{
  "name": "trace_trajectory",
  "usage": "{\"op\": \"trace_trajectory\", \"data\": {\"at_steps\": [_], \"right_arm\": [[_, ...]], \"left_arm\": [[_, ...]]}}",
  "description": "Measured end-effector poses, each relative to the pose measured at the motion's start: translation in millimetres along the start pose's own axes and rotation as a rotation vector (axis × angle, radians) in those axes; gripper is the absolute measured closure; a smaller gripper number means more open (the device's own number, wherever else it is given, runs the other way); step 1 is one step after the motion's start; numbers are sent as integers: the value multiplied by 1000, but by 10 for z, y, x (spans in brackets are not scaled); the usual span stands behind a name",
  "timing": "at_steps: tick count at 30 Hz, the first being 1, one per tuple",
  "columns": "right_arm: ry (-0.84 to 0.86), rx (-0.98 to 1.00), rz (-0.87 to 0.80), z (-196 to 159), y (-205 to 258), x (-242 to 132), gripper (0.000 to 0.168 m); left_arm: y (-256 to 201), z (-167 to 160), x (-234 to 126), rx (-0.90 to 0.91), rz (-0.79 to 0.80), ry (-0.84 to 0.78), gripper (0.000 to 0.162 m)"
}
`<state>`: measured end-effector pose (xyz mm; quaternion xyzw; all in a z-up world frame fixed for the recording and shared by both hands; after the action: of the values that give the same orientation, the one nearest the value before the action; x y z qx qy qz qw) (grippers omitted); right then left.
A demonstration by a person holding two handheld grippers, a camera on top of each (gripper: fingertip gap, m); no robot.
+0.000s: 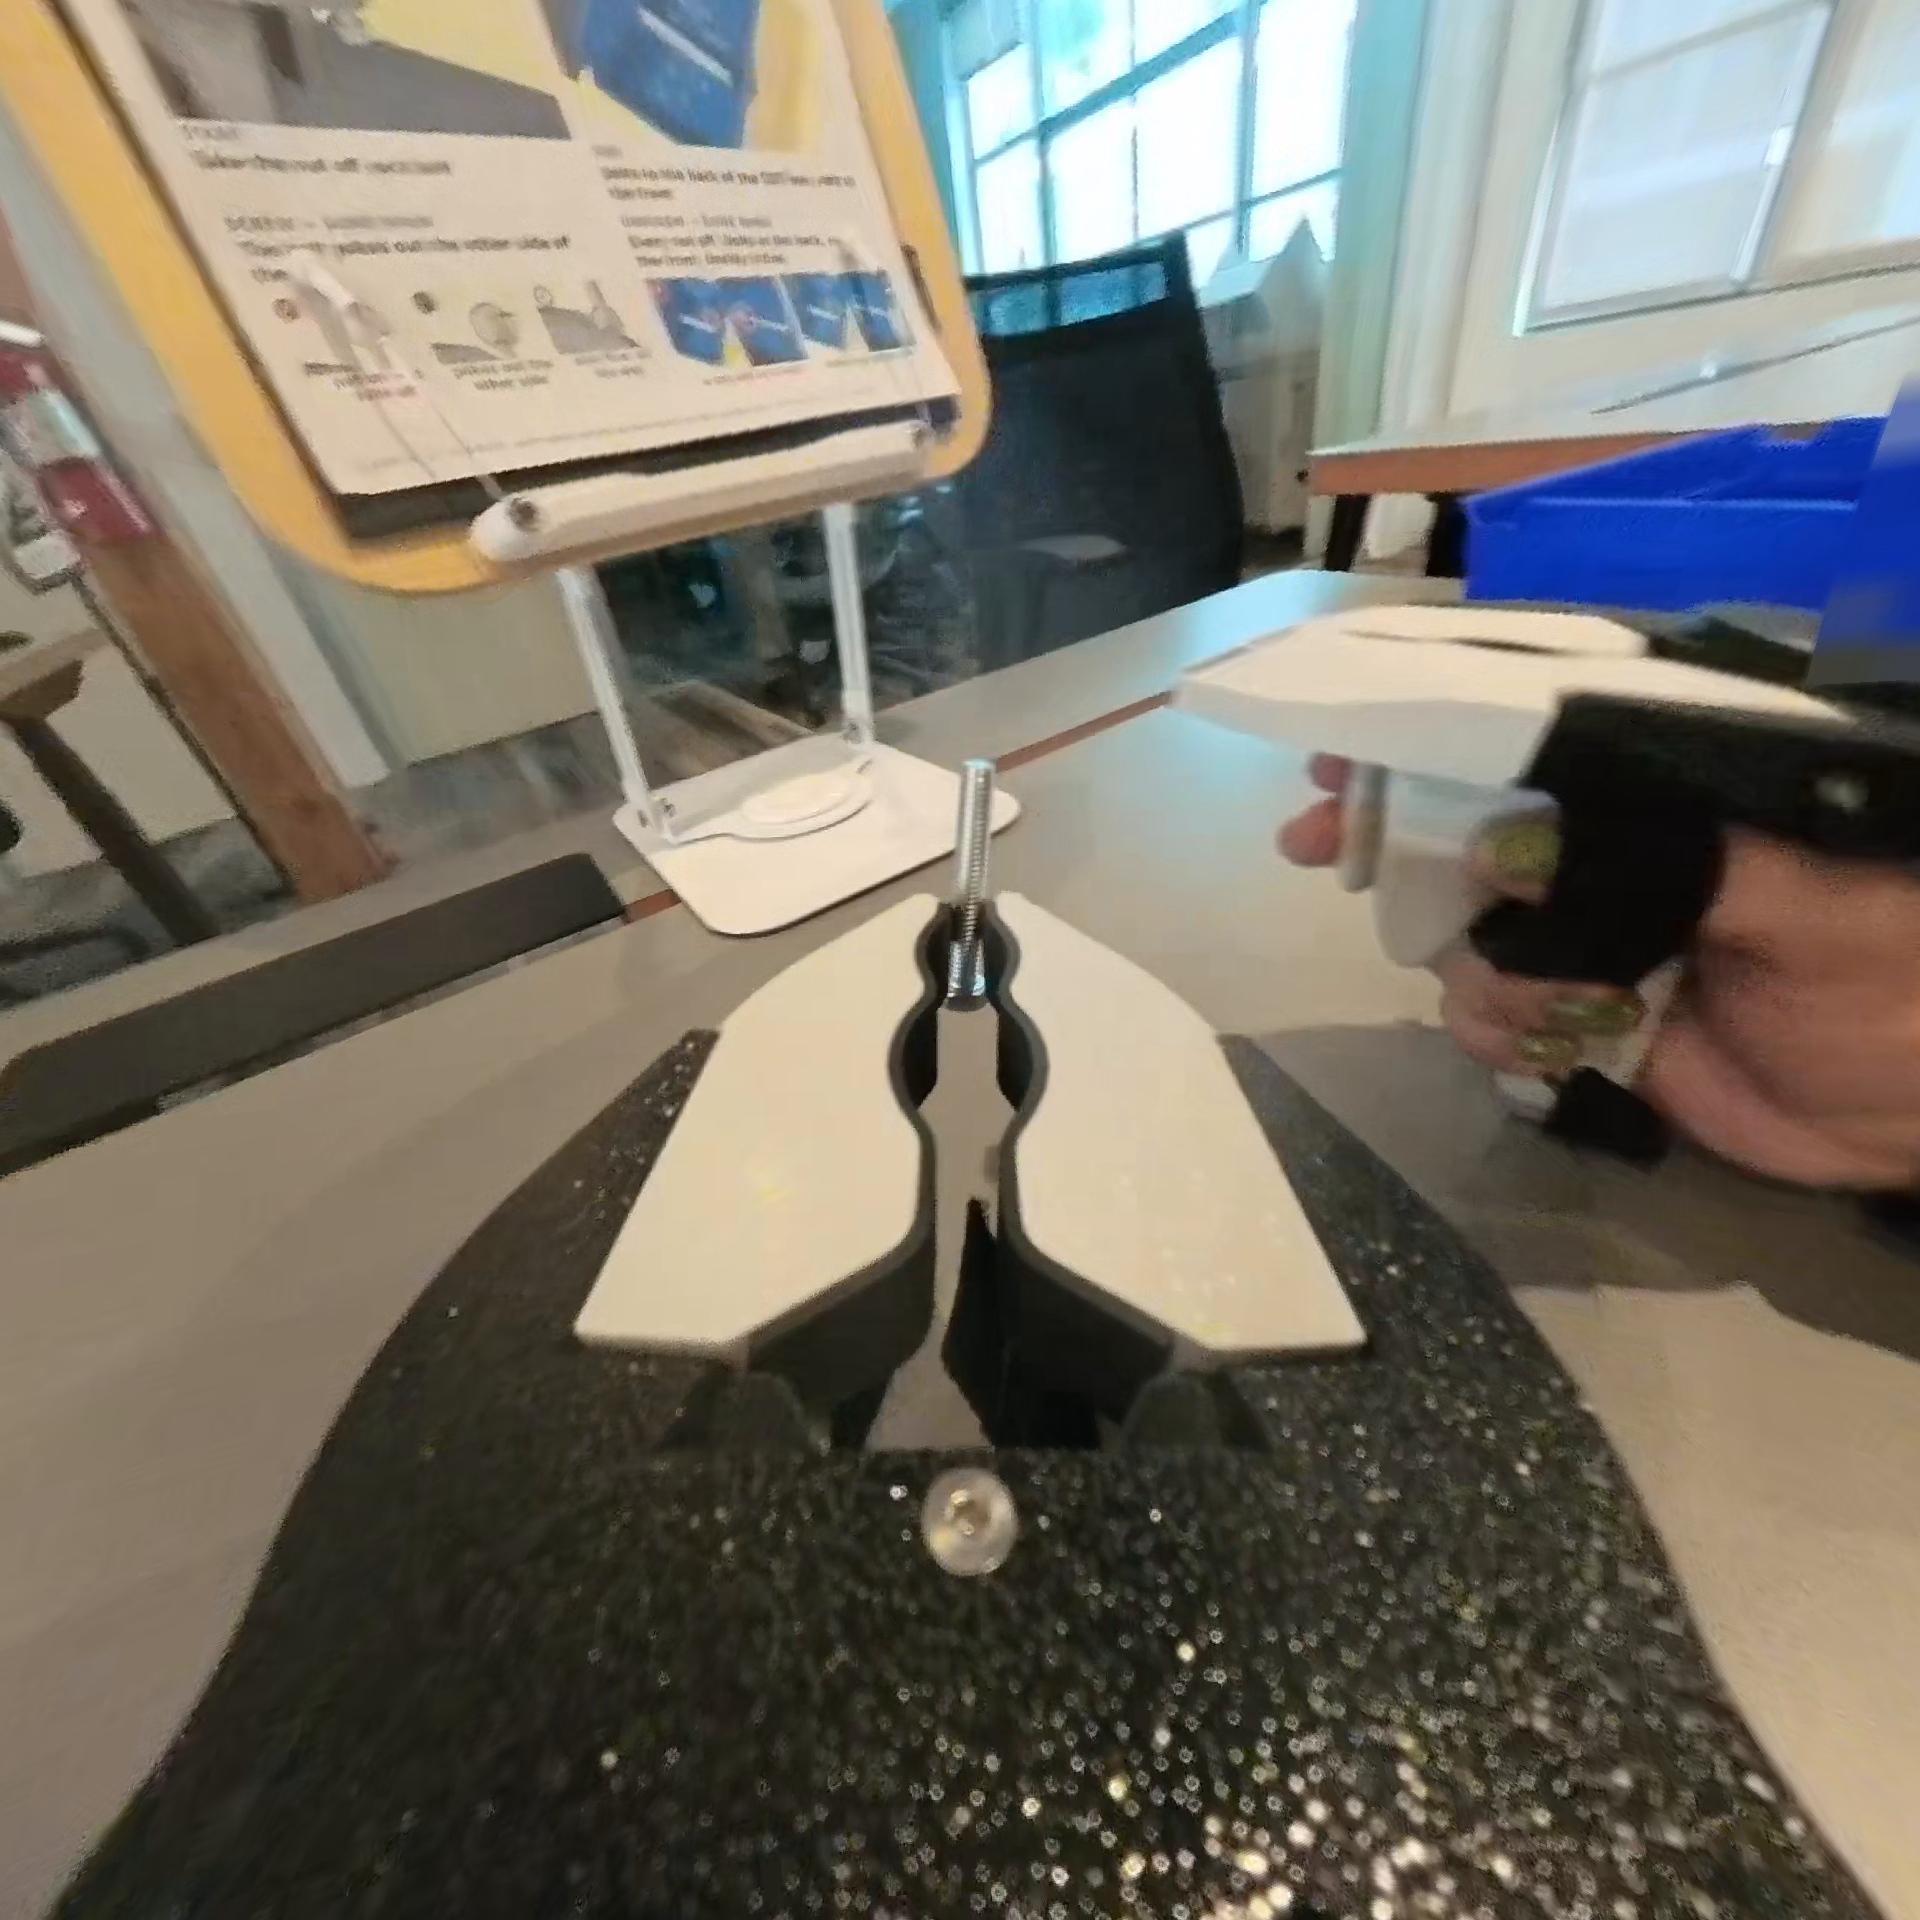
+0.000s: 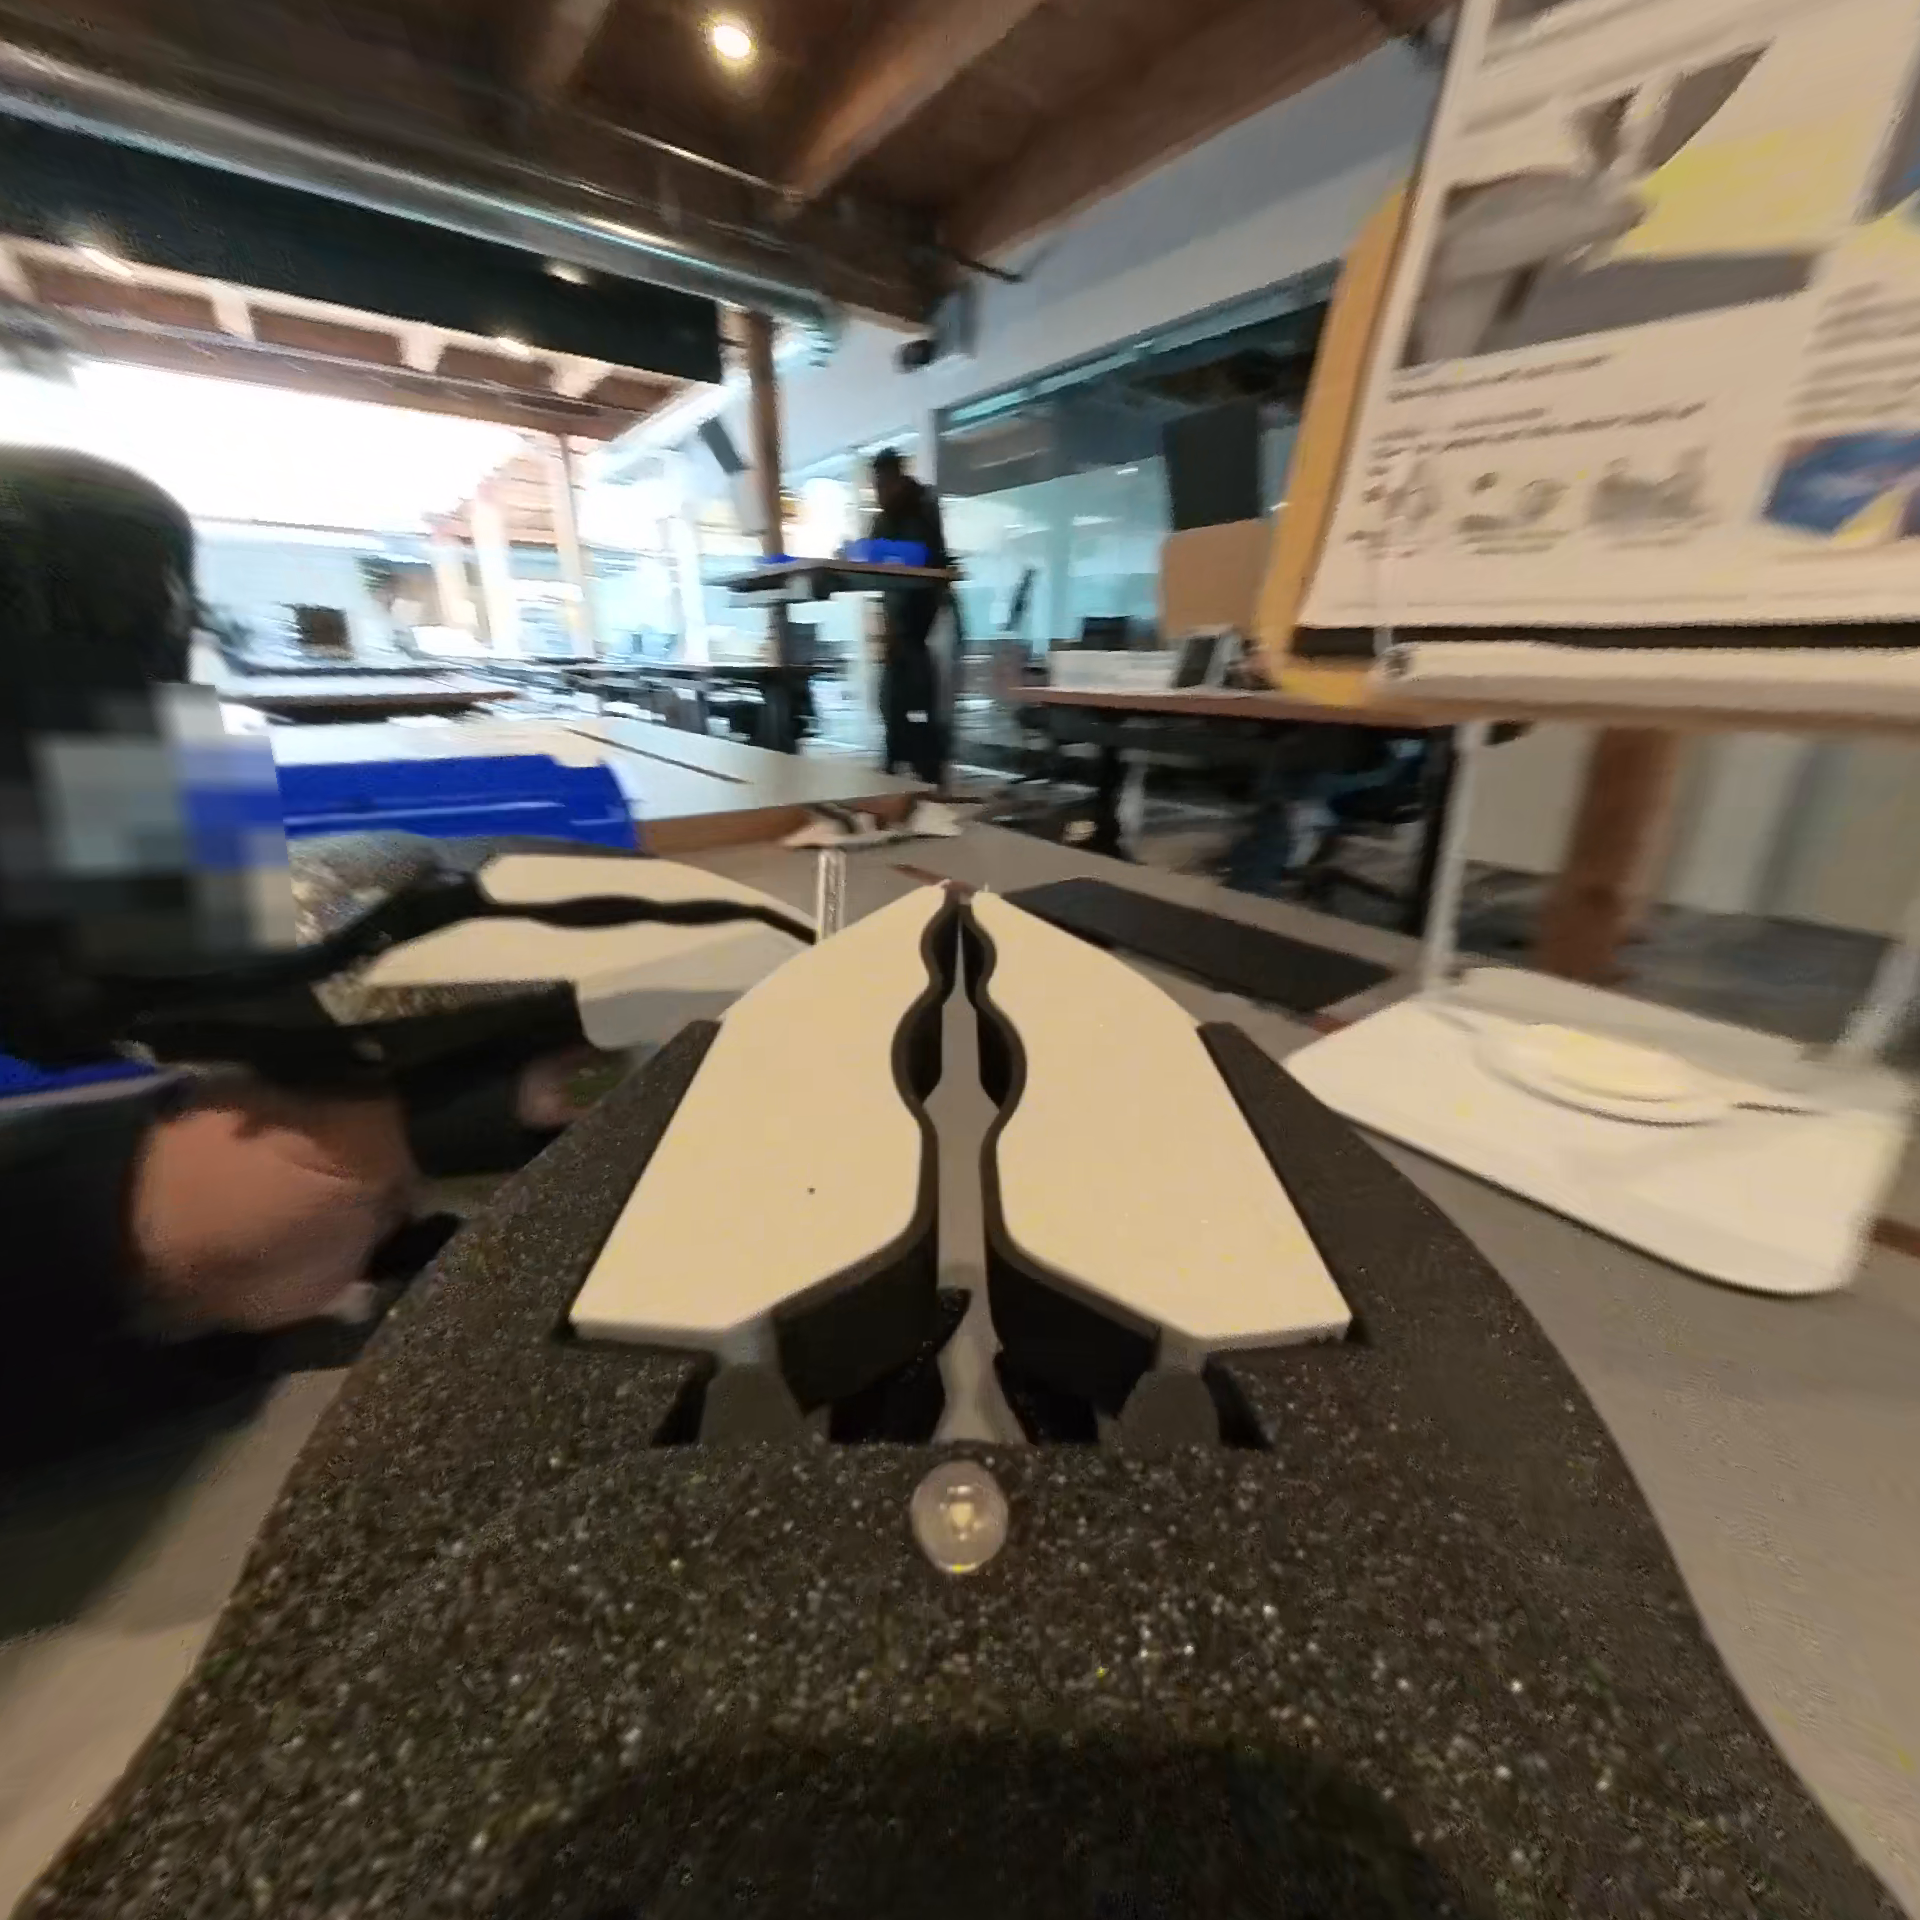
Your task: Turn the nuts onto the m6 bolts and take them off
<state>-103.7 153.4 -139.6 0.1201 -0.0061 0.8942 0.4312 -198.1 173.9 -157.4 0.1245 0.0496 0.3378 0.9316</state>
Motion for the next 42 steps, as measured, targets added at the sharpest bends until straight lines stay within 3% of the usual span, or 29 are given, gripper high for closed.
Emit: {"op": "trace_trajectory", "data": {"at_steps": [4,12,22,24,29,34,38,42], "right_arm": [[23,154,155,-43,96,47,156],[74,174,262,-108,227,75,156],[93,140,273,-134,266,84,152],[97,119,267,-138,272,85,161],[144,43,134,-162,148,85,164],[310,39,-2,-298,-74,73,164],[416,54,-1,-396,-110,73,165],[482,128,128,-449,-34,78,165]], "left_arm": [[-112,14,-35,45,-89,-67,157],[-204,15,-40,79,-130,-65,157],[-252,-34,-13,116,-153,-5,157],[-300,-39,-13,157,-163,-3,157],[-255,-50,6,190,-80,13,155],[-108,-34,-4,135,25,-3,137],[10,-23,-35,65,77,-23,150],[47,-15,-51,46,101,-34,157]]}}
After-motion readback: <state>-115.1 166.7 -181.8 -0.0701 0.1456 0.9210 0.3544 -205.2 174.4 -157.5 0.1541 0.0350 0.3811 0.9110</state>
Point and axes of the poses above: each gripper's, where its closed fingertips meet, x out along the fingers, z out of its top, y = z × x across the jaws, the point moved 4 cm from there along -x, back along the fingers, and after that the axes turned 6 degrees about x, right-handed, at the moved point
